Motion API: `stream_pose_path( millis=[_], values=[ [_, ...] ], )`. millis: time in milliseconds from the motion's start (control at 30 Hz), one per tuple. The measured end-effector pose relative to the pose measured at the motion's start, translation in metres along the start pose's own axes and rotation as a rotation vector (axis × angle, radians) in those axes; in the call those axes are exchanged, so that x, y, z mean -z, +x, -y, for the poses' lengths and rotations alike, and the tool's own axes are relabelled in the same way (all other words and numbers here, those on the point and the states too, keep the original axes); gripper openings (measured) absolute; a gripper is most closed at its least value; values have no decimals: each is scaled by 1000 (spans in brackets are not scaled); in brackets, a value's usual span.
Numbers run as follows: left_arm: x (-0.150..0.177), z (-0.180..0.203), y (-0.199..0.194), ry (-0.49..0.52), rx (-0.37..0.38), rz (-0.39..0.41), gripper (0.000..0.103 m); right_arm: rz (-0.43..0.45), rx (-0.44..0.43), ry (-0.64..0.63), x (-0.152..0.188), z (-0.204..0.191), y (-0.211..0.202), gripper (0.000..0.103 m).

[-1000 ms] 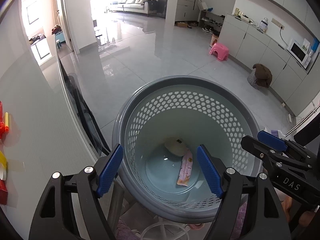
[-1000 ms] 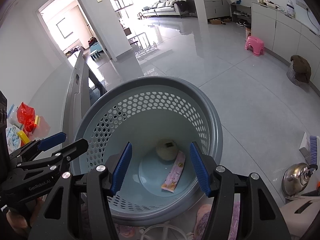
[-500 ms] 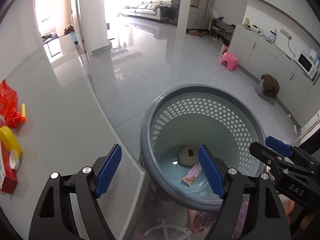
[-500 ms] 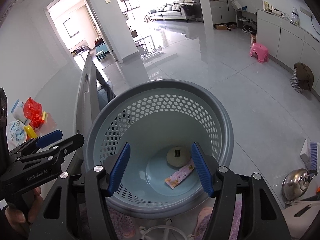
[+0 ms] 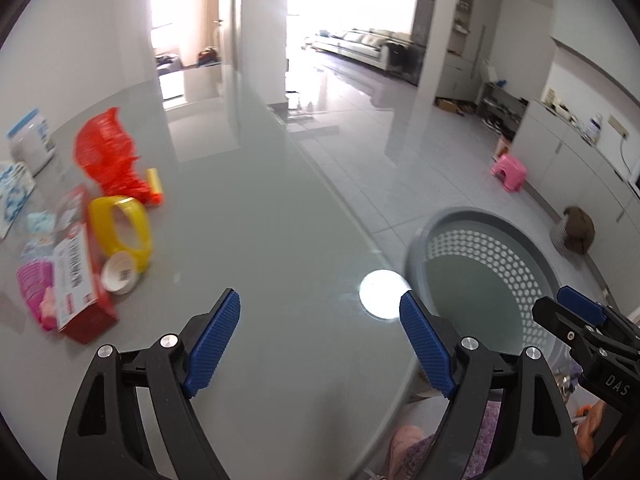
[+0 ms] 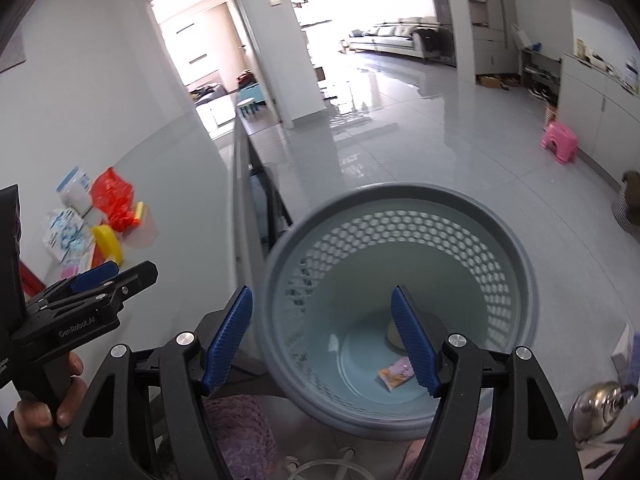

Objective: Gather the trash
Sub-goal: 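Move both tools back over the table toward the remaining items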

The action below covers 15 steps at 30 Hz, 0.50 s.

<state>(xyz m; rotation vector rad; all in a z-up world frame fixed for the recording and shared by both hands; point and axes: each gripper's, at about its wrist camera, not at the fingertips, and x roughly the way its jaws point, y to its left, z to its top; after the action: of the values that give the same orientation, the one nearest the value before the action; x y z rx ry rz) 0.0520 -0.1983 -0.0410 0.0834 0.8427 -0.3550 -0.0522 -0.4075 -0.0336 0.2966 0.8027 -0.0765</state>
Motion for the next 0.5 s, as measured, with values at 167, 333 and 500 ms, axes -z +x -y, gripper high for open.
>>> stream_pose_path(
  millis=[167, 333, 500],
  values=[
    [12, -48, -23, -103, -90, 40, 84, -11, -67, -98, -5, -43, 10, 71],
    [26, -97, -45, -211, -189, 69, 86, -19, -136, -184, -10, -82, 20, 71],
    [41, -144, -63, -316, -295, 74, 87, -31, -214, -243, -16, -117, 35, 71]
  ],
)
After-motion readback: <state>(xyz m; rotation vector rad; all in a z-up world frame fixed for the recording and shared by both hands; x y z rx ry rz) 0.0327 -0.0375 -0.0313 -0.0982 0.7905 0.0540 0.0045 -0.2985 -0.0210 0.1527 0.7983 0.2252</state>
